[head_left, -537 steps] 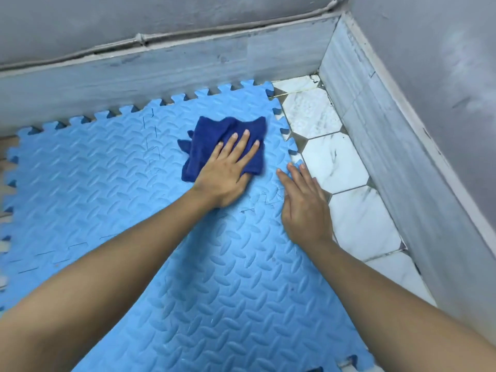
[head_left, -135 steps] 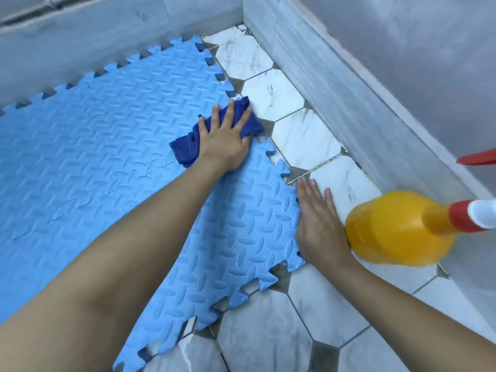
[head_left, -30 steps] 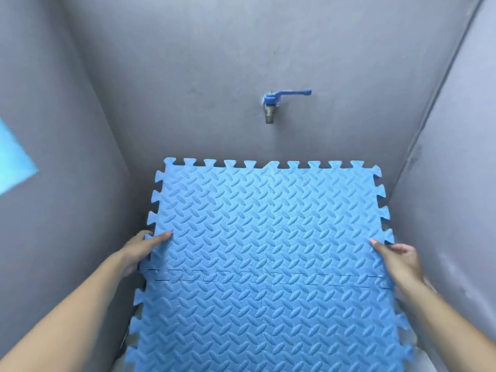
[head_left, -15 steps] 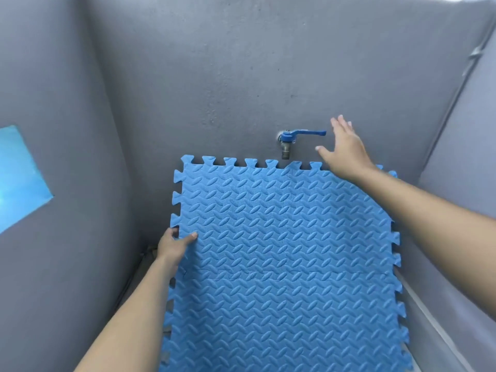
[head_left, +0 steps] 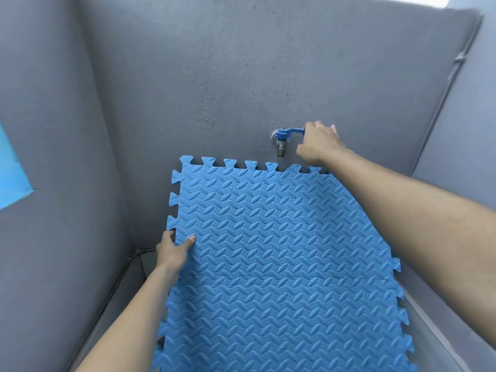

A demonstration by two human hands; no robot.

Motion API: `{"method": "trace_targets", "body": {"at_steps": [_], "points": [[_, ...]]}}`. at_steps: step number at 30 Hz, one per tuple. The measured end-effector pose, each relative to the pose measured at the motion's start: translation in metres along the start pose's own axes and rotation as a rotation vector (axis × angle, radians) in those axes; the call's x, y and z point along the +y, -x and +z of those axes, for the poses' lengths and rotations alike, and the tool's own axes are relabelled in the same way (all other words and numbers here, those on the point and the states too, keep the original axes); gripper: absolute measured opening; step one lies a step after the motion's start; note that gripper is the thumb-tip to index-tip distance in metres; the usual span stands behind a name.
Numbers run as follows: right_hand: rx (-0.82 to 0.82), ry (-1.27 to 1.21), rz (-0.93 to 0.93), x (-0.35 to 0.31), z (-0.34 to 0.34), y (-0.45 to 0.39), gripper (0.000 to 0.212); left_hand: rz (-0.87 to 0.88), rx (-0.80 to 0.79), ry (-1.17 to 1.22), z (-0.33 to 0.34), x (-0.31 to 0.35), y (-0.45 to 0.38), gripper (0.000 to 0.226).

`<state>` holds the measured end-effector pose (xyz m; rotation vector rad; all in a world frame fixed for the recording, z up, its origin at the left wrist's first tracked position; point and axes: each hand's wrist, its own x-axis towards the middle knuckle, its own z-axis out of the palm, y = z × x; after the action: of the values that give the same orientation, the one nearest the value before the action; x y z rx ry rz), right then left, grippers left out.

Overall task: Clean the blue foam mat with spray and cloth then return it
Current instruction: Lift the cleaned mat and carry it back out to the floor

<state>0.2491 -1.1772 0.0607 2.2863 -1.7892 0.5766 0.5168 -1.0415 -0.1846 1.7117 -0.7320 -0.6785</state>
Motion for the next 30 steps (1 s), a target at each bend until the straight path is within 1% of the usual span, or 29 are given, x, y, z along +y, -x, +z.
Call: {"method": "trace_targets", "body": {"at_steps": [5, 9, 11, 13, 15, 17, 18, 22, 23, 26, 28, 30], "points": [[0.070, -0.022, -0.028, -0.002, 0.002, 0.007, 0.048, -0.008, 0.005, 0.021, 0.002, 0.001, -0.005, 0.062], [0.077, -0.068, -0.033, 0.001, 0.003, 0.009, 0.048, -0.006, 0.016, 0.019, 0.002, 0.001, -0.004, 0.062], [0.066, -0.166, -0.042, 0.003, 0.008, 0.011, 0.055, -0.013, 0.010, 0.023, 0.002, 0.002, -0.003, 0.063], [0.083, -0.341, -0.074, 0.006, 0.018, 0.020, 0.069, -0.026, 0.012, 0.028, 0.002, 0.003, -0.001, 0.064], [0.196, -0.495, -0.068, 0.012, 0.034, 0.040, 0.073, -0.043, 0.001, 0.046, 0.001, 0.003, 0.000, 0.070], [0.289, -0.606, 0.047, 0.027, 0.061, 0.068, 0.070, -0.051, -0.037, 0.077, 0.005, 0.004, 0.000, 0.079], [0.289, -0.631, 0.114, 0.039, 0.079, 0.083, 0.069, -0.051, -0.053, 0.094, 0.008, 0.005, 0.001, 0.079], [0.101, -0.539, 0.390, 0.109, 0.151, 0.141, 0.069, -0.088, -0.113, 0.167, 0.039, 0.006, 0.011, 0.064], [0.083, -0.530, 0.477, 0.127, 0.162, 0.152, 0.069, -0.109, -0.112, 0.184, 0.045, 0.003, 0.014, 0.062], [0.097, -0.522, 0.699, 0.169, 0.181, 0.167, 0.068, -0.142, -0.113, 0.199, 0.051, -0.006, 0.017, 0.055], [0.093, -0.480, 0.757, 0.181, 0.189, 0.166, 0.068, -0.139, -0.124, 0.198, 0.049, -0.007, 0.016, 0.050], [0.064, -0.420, 0.752, 0.174, 0.195, 0.156, 0.067, -0.117, -0.126, 0.191, 0.041, -0.003, 0.014, 0.048]]}}
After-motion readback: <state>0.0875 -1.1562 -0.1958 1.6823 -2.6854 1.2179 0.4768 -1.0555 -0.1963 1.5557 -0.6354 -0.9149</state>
